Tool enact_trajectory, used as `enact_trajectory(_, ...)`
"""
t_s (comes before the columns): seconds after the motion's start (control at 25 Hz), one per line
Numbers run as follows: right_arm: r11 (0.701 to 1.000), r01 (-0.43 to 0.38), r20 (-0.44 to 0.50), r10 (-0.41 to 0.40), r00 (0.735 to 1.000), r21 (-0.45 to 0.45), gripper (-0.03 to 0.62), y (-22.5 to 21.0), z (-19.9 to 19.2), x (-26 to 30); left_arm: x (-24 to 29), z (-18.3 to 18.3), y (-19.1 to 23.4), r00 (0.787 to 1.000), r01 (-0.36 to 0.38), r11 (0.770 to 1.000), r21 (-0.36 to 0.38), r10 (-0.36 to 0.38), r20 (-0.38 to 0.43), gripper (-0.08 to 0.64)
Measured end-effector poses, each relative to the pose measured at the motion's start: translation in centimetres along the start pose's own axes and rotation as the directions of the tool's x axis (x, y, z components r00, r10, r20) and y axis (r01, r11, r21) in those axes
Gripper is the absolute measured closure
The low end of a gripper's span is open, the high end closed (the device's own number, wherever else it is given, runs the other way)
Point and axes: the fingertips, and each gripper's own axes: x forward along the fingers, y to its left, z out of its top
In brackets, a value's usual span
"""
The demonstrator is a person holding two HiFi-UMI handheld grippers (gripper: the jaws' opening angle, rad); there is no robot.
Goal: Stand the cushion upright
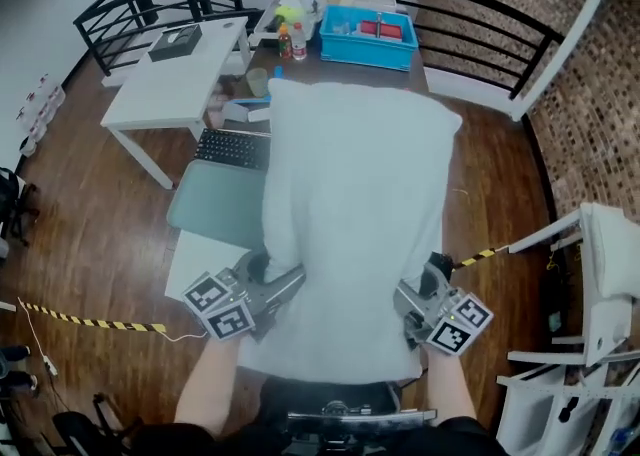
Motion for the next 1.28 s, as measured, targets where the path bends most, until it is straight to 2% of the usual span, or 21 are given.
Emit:
enact_trajectory(0.12, 0.991, 0.03, 0.071, -0.021, 0.997, -0.131, 0.327, 4.6, 0.8, -1.8, -2.4, 1.0, -3.9, 0.995, 0.07, 0.99, 0.123, -0.077, 0.057, 0.295)
enact_trajectory(0.24, 0.969, 0.088, 0.15, -0.054, 0.987, -0.229, 0.317, 8.6, 1.2, -4.4, -4.2, 1.0, -8.0, 0.977, 0.165, 0.962, 0.218, -0.19, 0.1, 0.298)
enact_trajectory(0.36, 0.945, 0.164, 0.223, -0.101, 0.97, -0.283, 0.313, 11.9, 1.1, -7.8, -5.1, 0.7, -11.4, 0.938, 0.273, 0.923, 0.27, -0.317, 0.138, 0.298)
enact_trajectory(0.48, 0.917, 0.263, 0.277, -0.181, 0.944, -0.299, 0.311, 13.9, 0.8, -11.6, -4.8, -0.1, -14.3, 0.896, 0.382, 0.887, 0.258, -0.424, 0.133, 0.298)
enact_trajectory(0.6, 0.879, 0.384, 0.338, -0.283, 0.898, -0.284, 0.311, 15.1, 0.7, -15.8, -3.3, -1.2, -17.4, 0.848, 0.491, 0.841, 0.228, -0.521, 0.095, 0.298)
enact_trajectory(0.72, 0.848, 0.463, 0.383, -0.35, 0.855, -0.259, 0.311, 15.5, 0.5, -19.9, -1.6, -2.6, -20.5, 0.814, 0.552, 0.804, 0.221, -0.577, 0.067, 0.298)
enact_trajectory(0.84, 0.807, 0.545, 0.442, -0.414, 0.796, -0.227, 0.311, 16.0, 0.2, -24.3, 0.3, -4.0, -24.0, 0.758, 0.633, 0.746, 0.205, -0.652, 0.033, 0.298)
enact_trajectory(1.0, 0.767, 0.61, 0.497, -0.457, 0.737, -0.198, 0.311, 17.0, -0.2, -29.9, 2.1, -6.0, -28.9, 0.7, 0.701, 0.687, 0.189, -0.714, -0.001, 0.298)
enact_trajectory(1.16, 0.723, 0.667, 0.541, -0.493, 0.681, -0.18, 0.312, 18.2, -0.7, -37.6, 3.9, -9.3, -35.6, 0.642, 0.757, 0.629, 0.178, -0.766, -0.023, 0.298)
enact_trajectory(1.28, 0.681, 0.717, 0.584, -0.524, 0.62, -0.149, 0.311, 19.5, -1.8, -44.5, 5.3, -12.3, -41.8, 0.577, 0.809, 0.564, 0.163, -0.816, -0.042, 0.298)
